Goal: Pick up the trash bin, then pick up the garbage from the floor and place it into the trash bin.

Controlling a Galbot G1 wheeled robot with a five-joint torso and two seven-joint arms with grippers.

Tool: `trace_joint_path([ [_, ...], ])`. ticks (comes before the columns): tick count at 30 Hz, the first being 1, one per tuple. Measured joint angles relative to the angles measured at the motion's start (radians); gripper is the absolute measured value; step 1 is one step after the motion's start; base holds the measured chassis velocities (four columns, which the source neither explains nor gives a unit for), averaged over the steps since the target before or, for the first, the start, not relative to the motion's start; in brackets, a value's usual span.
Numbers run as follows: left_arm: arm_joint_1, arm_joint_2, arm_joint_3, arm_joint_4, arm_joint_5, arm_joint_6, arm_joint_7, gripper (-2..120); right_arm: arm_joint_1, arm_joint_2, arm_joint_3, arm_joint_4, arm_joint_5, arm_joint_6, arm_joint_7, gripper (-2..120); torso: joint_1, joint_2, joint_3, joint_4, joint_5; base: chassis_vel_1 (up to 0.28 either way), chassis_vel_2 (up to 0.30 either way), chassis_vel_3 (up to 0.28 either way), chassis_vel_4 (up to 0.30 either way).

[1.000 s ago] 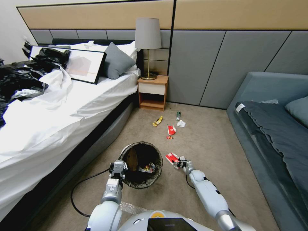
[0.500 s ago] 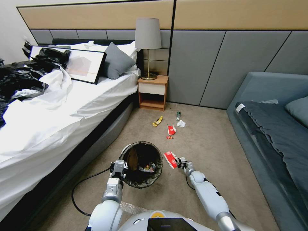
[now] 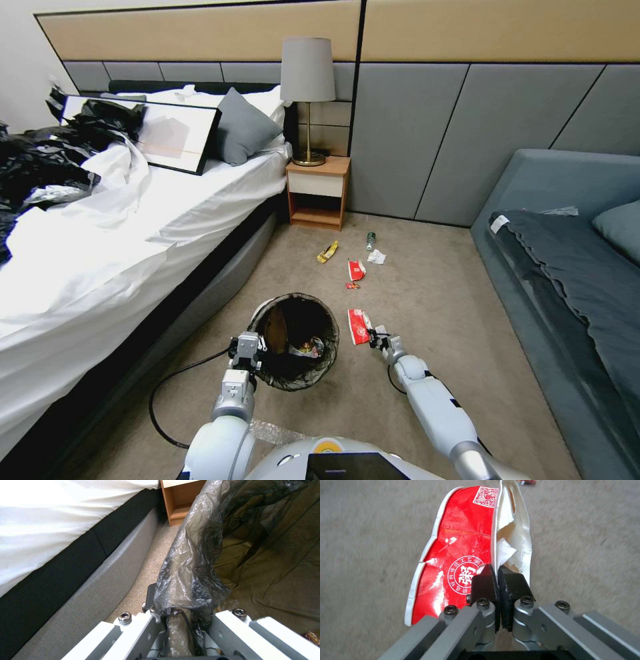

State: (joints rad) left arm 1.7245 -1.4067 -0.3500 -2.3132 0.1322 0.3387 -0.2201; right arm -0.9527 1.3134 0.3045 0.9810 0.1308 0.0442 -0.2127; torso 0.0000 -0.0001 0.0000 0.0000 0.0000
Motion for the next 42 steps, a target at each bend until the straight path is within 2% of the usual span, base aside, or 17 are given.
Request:
trace_joint_path([
  [5,-0.004,0.000,0.000,0.001,-0.002,0.001,0.000,2,-0.047,-0.002,0.016,0.123,0.045,0.032,0.029,0,0.000,0.000,0.000,-0.0001,0.0001,0.000,0.000,0.000,0.000],
  [6,-0.005,0.001,0.000,0.002,-0.006,0.002,0.000,2,-0.069,-0.004,0.023,0.192,0.067,0.047,0.037,0,0.000,0.000,0.000,0.0000,0.0001,0.000,0.000,0.000,0.000],
  [7,-0.005,0.001,0.000,0.002,-0.006,0.002,0.000,2,-0.069,-0.004,0.023,0.192,0.067,0.047,0.037,0,0.000,0.000,0.000,0.0000,0.0001,0.000,0.000,0.000,0.000],
  [9,-0.006,0.002,0.001,0.004,-0.010,0.003,0.000,2,-0.093,-0.007,0.032,0.265,0.088,0.061,0.042,0,0.000,0.000,0.000,0.0001,-0.0002,0.000,0.000,0.000,0.000],
  [10,-0.008,0.004,0.001,0.007,-0.014,0.004,-0.001,2,-0.136,-0.012,0.047,0.381,0.124,0.092,0.042,0,0.000,0.000,0.000,0.0002,-0.0002,0.000,0.000,0.000,0.000],
  [11,-0.008,0.004,0.001,0.007,-0.014,0.004,-0.001,2,-0.136,-0.012,0.047,0.381,0.124,0.092,0.042,0,0.000,0.000,0.000,0.0002,-0.0002,0.000,0.000,0.000,0.000],
  [15,-0.010,0.007,0.003,0.009,-0.018,0.005,-0.001,2,-0.191,-0.019,0.060,0.518,0.170,0.145,0.020,0,0.000,0.000,0.000,-0.0001,-0.0002,0.000,0.000,0.000,0.000],
  [16,-0.013,0.008,0.004,0.010,-0.019,0.006,-0.001,2,-0.235,-0.023,0.066,0.623,0.203,0.174,-0.003,0,0.000,0.000,0.000,0.0000,-0.0001,0.000,0.000,0.000,0.000],
  [17,-0.014,0.008,0.005,0.010,-0.020,0.006,-0.001,2,-0.254,-0.025,0.067,0.668,0.216,0.185,-0.014,0,0.000,0.000,0.000,0.0000,-0.0002,0.000,0.000,0.000,0.000],
  [18,-0.017,0.010,0.005,0.010,-0.024,0.007,-0.001,2,-0.316,-0.032,0.063,0.815,0.251,0.213,-0.047,0,0.000,0.000,0.000,-0.0003,-0.0002,0.000,0.000,0.000,0.000],
  [19,-0.017,0.010,0.005,0.010,-0.024,0.007,-0.001,2,-0.316,-0.032,0.063,0.815,0.251,0.213,-0.047,0,0.000,0.000,0.000,-0.0003,-0.0002,0.000,0.000,0.000,0.000],
  [21,-0.017,0.016,0.002,0.010,-0.030,0.008,-0.001,2,-0.373,-0.035,0.040,0.951,0.254,0.245,-0.103,0,0.000,0.000,0.000,0.0001,0.0001,0.000,0.000,0.000,0.000],
  [23,-0.017,0.017,0.002,0.010,-0.031,0.008,-0.001,2,-0.383,-0.036,0.033,0.976,0.253,0.250,-0.113,0,0.000,0.000,0.000,0.0001,0.0000,0.000,0.000,0.000,0.000],
  [24,-0.017,0.018,0.002,0.010,-0.033,0.009,-0.001,2,-0.412,-0.039,0.006,1.045,0.238,0.252,-0.129,0,0.000,0.000,0.000,0.0000,-0.0001,0.000,0.000,0.000,0.000],
  [28,-0.020,0.020,0.002,0.010,-0.034,0.010,-0.001,2,-0.461,-0.052,-0.062,1.129,0.174,0.252,-0.139,0,0.000,0.000,0.000,0.0001,-0.0002,0.000,0.000,0.000,0.000],
  [32,-0.025,0.019,0.005,0.011,-0.034,0.010,-0.001,2,-0.501,-0.067,-0.115,1.139,0.117,0.263,-0.149,0,0.000,0.000,0.000,0.0000,0.0000,0.000,0.000,0.000,0.000],
  [42,-0.036,0.010,0.014,0.019,-0.034,0.010,-0.002,2,-0.565,-0.084,-0.196,1.065,0.029,0.306,-0.157,0,0.000,0.000,0.000,-0.0001,0.0000,0.000,0.000,0.000,0.000],
])
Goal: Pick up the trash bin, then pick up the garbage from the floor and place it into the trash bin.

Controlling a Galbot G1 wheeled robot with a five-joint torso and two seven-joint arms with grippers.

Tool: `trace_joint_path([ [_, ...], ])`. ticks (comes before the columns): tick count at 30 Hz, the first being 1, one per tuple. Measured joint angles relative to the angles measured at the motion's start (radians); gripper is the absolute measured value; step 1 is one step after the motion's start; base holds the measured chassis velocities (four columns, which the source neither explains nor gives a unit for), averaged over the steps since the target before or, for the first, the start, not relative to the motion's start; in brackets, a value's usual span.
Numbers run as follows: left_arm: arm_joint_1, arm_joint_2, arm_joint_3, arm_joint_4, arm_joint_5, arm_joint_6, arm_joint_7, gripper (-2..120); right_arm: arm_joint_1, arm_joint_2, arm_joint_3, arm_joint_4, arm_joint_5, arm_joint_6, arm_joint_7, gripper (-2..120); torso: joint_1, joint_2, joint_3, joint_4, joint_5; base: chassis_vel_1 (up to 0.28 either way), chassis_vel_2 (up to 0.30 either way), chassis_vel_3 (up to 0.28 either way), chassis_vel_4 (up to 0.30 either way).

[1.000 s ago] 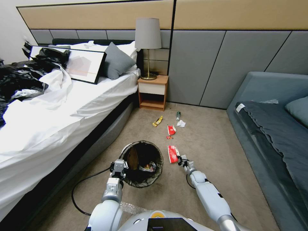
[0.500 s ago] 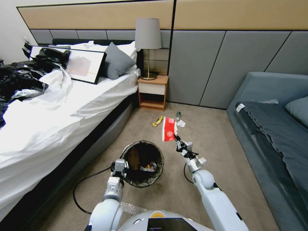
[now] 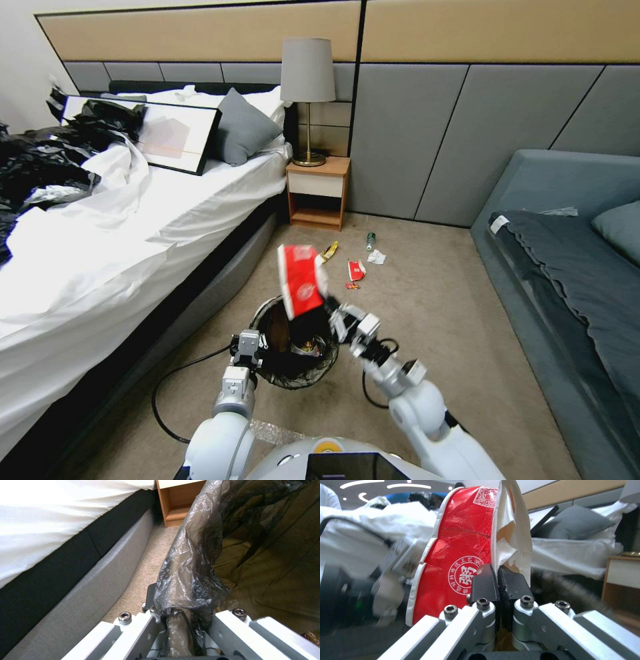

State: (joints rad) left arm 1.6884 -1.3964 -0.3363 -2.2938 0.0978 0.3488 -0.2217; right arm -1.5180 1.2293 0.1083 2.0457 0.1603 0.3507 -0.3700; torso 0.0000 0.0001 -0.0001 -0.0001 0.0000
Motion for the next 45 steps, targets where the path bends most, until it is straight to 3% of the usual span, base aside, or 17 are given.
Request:
trace_joint_path([
  [11,0.002,0.001,0.000,-0.008,0.000,0.000,0.000,2,-0.002,0.020,-0.012,-0.113,-0.019,0.039,-0.016,0,0.000,0.000,0.000,0.0001,0.0000,0.000,0.000,0.000,0.000],
  [24,0.004,0.000,-0.003,-0.012,0.000,-0.001,0.000,2,-0.029,0.016,0.018,-0.139,-0.025,0.073,-0.019,0,0.000,0.000,0.000,0.0000,0.0000,0.000,0.000,0.000,0.000],
  [26,0.003,0.001,-0.003,-0.013,-0.001,-0.001,0.000,2,-0.030,0.016,0.022,-0.139,-0.027,0.077,-0.019,13,0.000,0.000,0.000,0.0001,0.0000,0.000,0.000,0.000,0.000],
  [29,0.002,0.002,-0.004,-0.015,-0.002,-0.001,0.000,2,-0.029,0.015,0.024,-0.135,-0.027,0.077,-0.019,19,0.000,0.000,0.000,0.0000,0.0000,0.000,0.000,0.000,0.000],
  [31,0.003,0.005,-0.005,-0.017,-0.004,-0.001,0.000,2,-0.024,0.016,0.029,-0.126,-0.024,0.075,-0.019,32,0.000,0.000,0.000,0.0001,0.0000,0.000,0.000,0.000,0.000],
  [43,-0.001,0.006,-0.005,-0.014,-0.006,0.000,0.000,2,-0.017,0.006,0.040,-0.103,-0.019,0.065,-0.015,70,0.000,0.000,0.000,0.0001,0.0000,0.000,0.000,0.000,0.000],
  [45,-0.006,0.007,-0.005,-0.013,-0.008,0.003,0.000,2,-0.017,0.004,0.042,-0.092,-0.019,0.061,-0.014,84,0.000,0.000,0.000,0.0000,0.0000,0.000,0.000,0.000,0.000],
])
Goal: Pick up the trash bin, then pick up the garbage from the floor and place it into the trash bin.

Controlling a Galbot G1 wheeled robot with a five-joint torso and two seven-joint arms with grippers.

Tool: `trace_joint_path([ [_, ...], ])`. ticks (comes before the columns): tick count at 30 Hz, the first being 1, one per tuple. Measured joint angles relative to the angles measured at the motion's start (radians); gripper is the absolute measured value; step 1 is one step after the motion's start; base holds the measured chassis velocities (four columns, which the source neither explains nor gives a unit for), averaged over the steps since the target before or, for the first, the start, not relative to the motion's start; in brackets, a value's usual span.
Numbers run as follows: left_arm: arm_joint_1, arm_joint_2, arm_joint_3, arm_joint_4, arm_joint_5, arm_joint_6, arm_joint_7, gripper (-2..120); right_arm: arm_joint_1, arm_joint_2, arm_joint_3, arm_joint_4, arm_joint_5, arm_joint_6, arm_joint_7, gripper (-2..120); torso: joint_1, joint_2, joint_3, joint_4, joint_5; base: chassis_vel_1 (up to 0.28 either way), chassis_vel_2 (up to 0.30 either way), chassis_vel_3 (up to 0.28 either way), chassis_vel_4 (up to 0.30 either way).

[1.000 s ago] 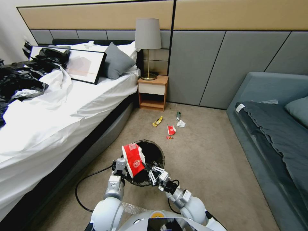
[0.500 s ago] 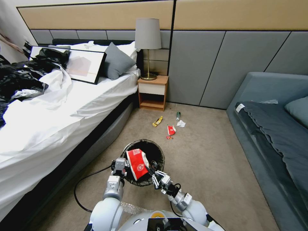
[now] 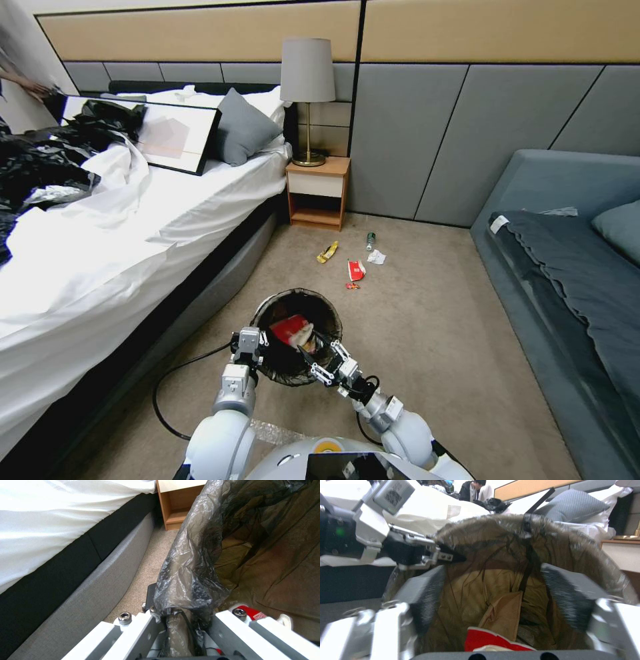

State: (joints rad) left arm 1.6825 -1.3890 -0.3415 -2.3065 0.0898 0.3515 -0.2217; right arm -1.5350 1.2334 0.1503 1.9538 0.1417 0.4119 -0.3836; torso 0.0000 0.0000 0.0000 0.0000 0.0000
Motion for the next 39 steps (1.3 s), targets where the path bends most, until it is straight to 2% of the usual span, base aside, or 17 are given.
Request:
trace_joint_path([
  [2,0.000,0.000,0.000,0.000,0.000,0.000,0.000,2,0.000,0.000,0.000,0.002,0.000,-0.001,0.000,84,0.000,0.000,0.000,0.0000,0.0000,0.000,0.000,0.000,0.000],
  [3,-0.001,0.001,0.000,0.001,-0.002,0.001,0.000,2,0.001,0.000,0.002,0.006,0.001,-0.002,0.001,89,0.000,0.000,0.000,0.0000,0.0000,0.000,0.000,0.000,0.000],
  [4,-0.001,0.002,0.000,0.001,-0.003,0.002,0.000,2,0.000,-0.003,0.008,0.026,0.005,-0.006,0.004,99,0.000,0.000,0.000,0.0000,0.0000,0.000,0.000,0.000,0.000],
  [8,-0.002,0.003,-0.001,0.005,-0.003,0.002,0.000,2,-0.007,-0.002,0.012,0.067,-0.007,-0.004,0.030,100,0.000,0.000,0.000,0.0000,0.0000,0.000,0.000,0.000,0.000],
  [11,-0.003,0.002,-0.001,0.008,-0.003,0.002,0.000,2,-0.010,0.012,0.015,0.102,-0.054,0.014,0.091,100,0.000,0.000,0.000,0.0000,0.0000,0.000,0.000,0.000,0.000],
  [13,-0.004,0.002,-0.001,0.013,-0.003,0.002,0.000,2,-0.013,0.039,0.032,0.148,-0.140,0.042,0.185,100,0.000,0.000,0.000,0.0001,0.0000,0.000,0.000,0.000,0.000],
  [14,-0.004,0.002,-0.001,0.013,-0.003,0.002,0.000,2,-0.013,0.039,0.032,0.148,-0.140,0.042,0.185,100,0.000,0.000,0.000,0.0001,0.0000,0.000,0.000,0.000,0.000],
  [18,-0.004,0.004,-0.003,0.019,-0.003,0.002,0.000,2,-0.068,0.082,0.079,0.239,-0.147,0.033,0.368,100,0.000,0.000,0.000,0.0000,-0.0001,0.000,0.000,0.000,0.000],
  [21,-0.005,0.004,-0.005,0.024,-0.003,0.000,0.000,2,-0.108,0.105,0.117,0.261,-0.138,0.045,0.427,100,0.000,0.000,0.000,0.0000,0.0001,0.000,0.000,0.000,0.000],
  [24,-0.008,0.001,-0.004,0.028,-0.003,-0.001,0.000,2,-0.158,0.127,0.163,0.266,-0.133,0.085,0.443,100,0.000,0.000,0.000,-0.0003,-0.0001,0.000,0.000,0.000,0.000],
  [26,-0.012,-0.002,-0.005,0.030,-0.006,-0.001,0.000,2,-0.174,0.138,0.179,0.266,-0.134,0.105,0.445,100,0.000,0.000,0.000,0.0004,0.0003,0.000,0.000,0.000,0.000],
  [28,-0.024,-0.005,-0.019,0.034,-0.018,-0.001,-0.001,2,-0.218,0.172,0.213,0.263,-0.136,0.139,0.464,100,0.000,0.000,0.000,-0.0001,-0.0001,0.000,0.000,0.000,0.000],
  [34,-0.032,-0.005,-0.020,0.027,-0.030,0.000,-0.002,2,-0.260,0.221,0.230,0.228,-0.134,0.173,0.495,100,0.000,0.000,0.000,0.0000,0.0000,0.000,0.000,0.000,0.000],
  [39,-0.033,-0.004,-0.018,0.025,-0.031,0.001,-0.002,2,-0.267,0.233,0.238,0.205,-0.134,0.186,0.500,100,0.000,0.000,0.000,0.0000,0.0000,0.000,0.000,0.000,0.000],
])
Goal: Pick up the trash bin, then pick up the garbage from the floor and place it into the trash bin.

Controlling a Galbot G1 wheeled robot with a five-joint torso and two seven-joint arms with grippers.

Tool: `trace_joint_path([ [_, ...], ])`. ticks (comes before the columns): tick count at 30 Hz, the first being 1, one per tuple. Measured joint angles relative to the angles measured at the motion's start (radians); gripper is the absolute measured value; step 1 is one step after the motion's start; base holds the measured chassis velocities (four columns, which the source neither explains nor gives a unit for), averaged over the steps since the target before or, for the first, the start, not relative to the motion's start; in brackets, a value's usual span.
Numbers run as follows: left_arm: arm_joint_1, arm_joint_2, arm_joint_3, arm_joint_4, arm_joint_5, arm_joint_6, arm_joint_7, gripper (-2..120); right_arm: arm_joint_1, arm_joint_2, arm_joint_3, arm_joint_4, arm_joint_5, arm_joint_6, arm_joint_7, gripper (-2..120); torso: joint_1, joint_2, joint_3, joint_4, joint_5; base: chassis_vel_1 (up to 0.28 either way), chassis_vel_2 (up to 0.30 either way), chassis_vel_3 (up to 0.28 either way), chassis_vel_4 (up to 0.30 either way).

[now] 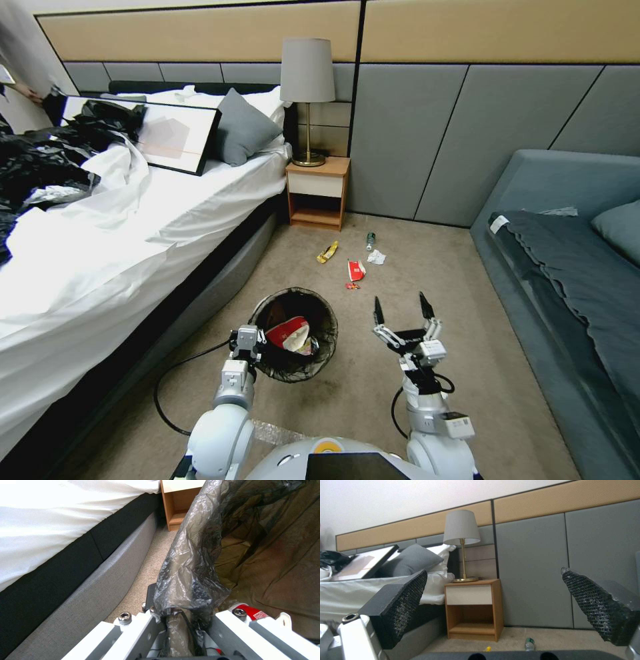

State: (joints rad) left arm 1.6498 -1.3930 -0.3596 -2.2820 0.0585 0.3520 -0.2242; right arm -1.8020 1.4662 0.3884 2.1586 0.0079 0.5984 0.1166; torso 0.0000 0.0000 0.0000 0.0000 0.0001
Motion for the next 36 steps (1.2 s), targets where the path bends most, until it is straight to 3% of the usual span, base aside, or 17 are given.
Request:
trace_joint_path([
  [22,-0.004,-0.007,0.011,-0.001,0.003,0.003,0.000,2,0.025,-0.009,0.015,-0.009,0.092,-0.041,0.009,100,0.000,0.000,0.000,0.0000,-0.0001,-0.010,0.006,0.008,-0.007],
  [36,-0.005,-0.007,0.012,-0.003,0.005,0.004,0.000,2,0.039,-0.014,0.020,-0.007,0.098,-0.056,0.008,100,0.000,0.000,0.000,0.0001,0.0000,-0.165,0.162,0.166,-0.163],
])
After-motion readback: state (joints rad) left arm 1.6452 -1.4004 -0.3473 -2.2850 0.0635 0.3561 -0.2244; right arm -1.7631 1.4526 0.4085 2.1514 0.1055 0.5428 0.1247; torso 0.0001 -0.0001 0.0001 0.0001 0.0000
